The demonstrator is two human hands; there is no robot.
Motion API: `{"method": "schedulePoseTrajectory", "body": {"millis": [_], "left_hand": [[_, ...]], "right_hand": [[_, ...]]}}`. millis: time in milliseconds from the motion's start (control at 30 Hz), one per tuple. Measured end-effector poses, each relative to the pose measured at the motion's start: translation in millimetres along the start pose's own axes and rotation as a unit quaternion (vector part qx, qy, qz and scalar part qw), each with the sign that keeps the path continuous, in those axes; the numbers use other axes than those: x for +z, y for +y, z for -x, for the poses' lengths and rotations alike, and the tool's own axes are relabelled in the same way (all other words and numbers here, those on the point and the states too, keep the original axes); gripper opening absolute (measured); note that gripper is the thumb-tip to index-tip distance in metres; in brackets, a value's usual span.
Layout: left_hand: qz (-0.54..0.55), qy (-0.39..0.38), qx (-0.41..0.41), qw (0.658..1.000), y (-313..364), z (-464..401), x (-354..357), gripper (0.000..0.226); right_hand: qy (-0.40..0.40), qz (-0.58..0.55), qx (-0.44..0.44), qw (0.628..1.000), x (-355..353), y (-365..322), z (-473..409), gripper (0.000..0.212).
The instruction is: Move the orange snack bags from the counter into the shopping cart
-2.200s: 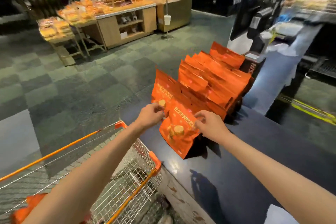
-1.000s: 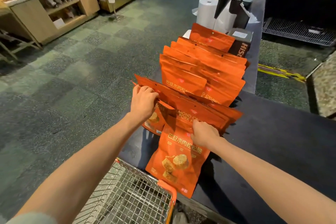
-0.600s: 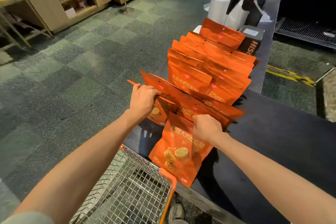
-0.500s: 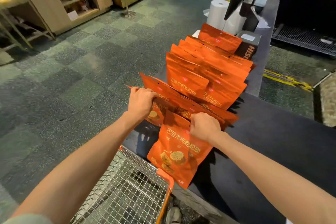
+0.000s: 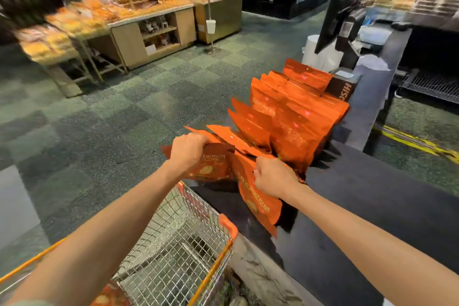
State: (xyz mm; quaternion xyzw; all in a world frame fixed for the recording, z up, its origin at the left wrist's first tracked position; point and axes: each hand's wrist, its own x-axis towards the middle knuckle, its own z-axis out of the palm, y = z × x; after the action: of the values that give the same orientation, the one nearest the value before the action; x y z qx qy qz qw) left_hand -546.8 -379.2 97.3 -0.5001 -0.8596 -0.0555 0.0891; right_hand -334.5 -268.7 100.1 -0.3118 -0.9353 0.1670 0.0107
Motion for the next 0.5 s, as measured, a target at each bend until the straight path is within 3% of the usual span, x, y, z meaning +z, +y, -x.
{"method": "schedulePoseTrajectory", "body": {"millis": [100,333,500], "left_hand": [[-0.008,0.011,-0.014,1.0,4,39,-22,0.024],[-0.037,0.013,-0.094,0.995,26,145,-45,0.013],[-0.007,0.04,-0.16,0.986,37,217,-68,0.022]], "right_hand": [[0.009,0.016,-0.03,0.999,-8,-3,29,0.02],[0.022,-0.013,-0.071,0.997,-6,-13,101,0.017],[0.004,-0.041,-0.117,0.992,-8,-28,142,0.021]]}}
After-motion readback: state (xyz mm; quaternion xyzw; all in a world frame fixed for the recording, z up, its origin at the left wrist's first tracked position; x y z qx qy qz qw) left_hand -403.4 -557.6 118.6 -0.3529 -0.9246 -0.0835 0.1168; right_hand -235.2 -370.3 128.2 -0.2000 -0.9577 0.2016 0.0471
